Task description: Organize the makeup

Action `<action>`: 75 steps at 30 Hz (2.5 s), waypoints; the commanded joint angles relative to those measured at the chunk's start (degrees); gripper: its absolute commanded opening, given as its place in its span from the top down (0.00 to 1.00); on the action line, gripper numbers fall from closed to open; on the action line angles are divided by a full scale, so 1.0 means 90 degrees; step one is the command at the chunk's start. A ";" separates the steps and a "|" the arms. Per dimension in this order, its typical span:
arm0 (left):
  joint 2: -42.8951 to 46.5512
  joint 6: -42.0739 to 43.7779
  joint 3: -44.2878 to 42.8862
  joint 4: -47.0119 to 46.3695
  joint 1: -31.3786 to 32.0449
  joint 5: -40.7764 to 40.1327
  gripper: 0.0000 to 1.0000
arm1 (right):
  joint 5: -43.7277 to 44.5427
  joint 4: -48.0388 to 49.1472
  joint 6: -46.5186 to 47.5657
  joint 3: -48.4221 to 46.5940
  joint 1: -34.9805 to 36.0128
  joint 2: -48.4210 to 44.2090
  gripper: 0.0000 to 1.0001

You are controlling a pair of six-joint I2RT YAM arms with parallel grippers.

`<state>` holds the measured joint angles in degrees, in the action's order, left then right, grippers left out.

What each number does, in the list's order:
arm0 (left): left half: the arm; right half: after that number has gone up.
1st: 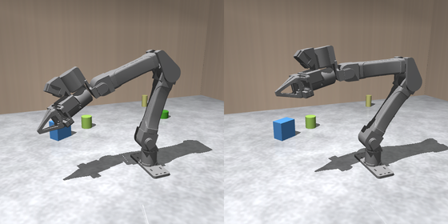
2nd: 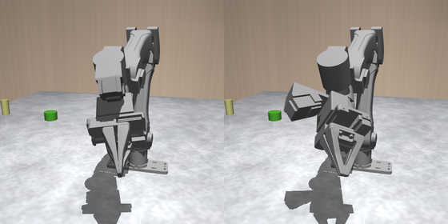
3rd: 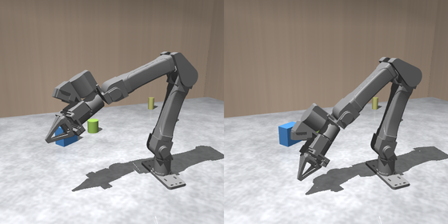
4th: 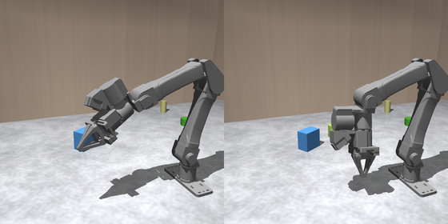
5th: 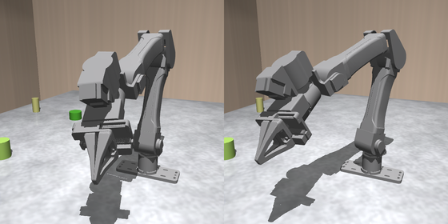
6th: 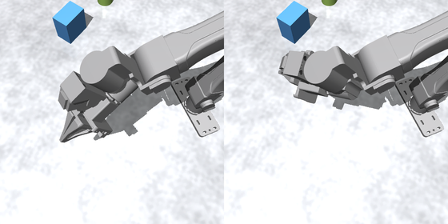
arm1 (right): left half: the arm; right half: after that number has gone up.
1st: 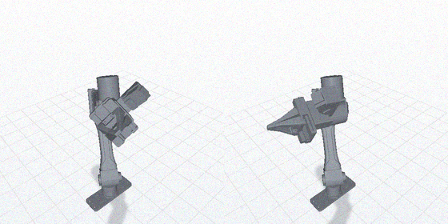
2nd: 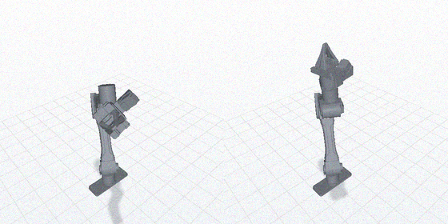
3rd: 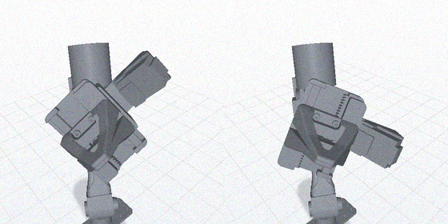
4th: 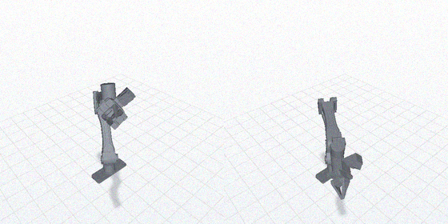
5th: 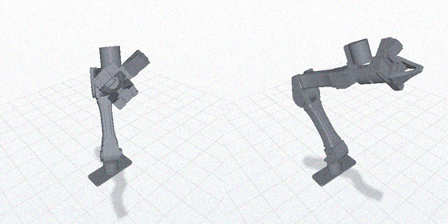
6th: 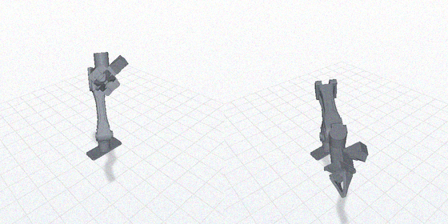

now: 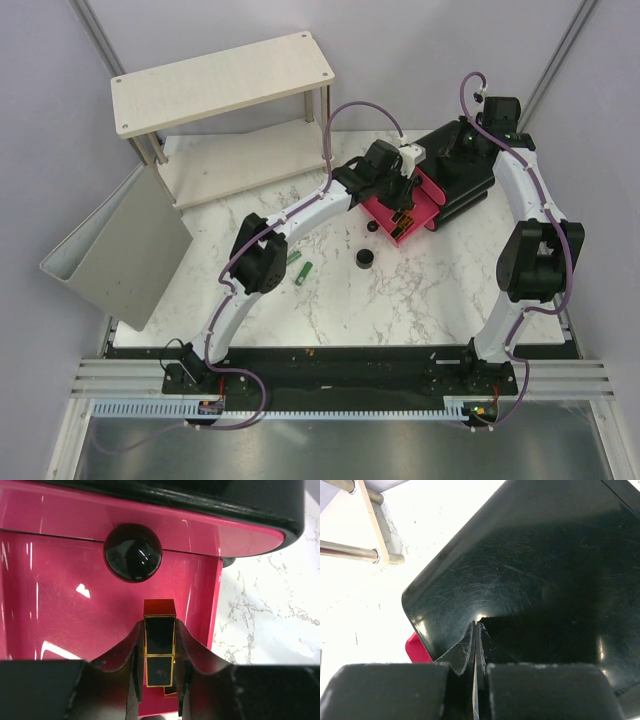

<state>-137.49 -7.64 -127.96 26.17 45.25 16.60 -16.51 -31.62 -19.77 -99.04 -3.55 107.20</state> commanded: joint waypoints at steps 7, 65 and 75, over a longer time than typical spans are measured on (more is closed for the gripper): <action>-0.0104 -0.0128 -0.0255 -0.0369 0.0021 -0.0067 0.60 | 0.0048 -0.0491 0.0038 0.0194 -0.0006 0.0033 1.00; 0.3617 -0.0216 0.6611 0.0998 -0.0722 -0.1737 0.52 | -0.0138 -0.0423 -0.0001 0.0253 -0.0025 0.0140 1.00; 0.3782 -0.0128 0.6435 0.0901 -0.0722 -0.2059 0.98 | -0.0167 -0.0403 -0.0010 0.0263 -0.0025 0.0130 1.00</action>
<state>-105.06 -8.62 -68.58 35.99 38.65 0.45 -18.44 -30.89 -20.05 -98.56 -3.60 107.20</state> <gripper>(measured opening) 0.078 0.004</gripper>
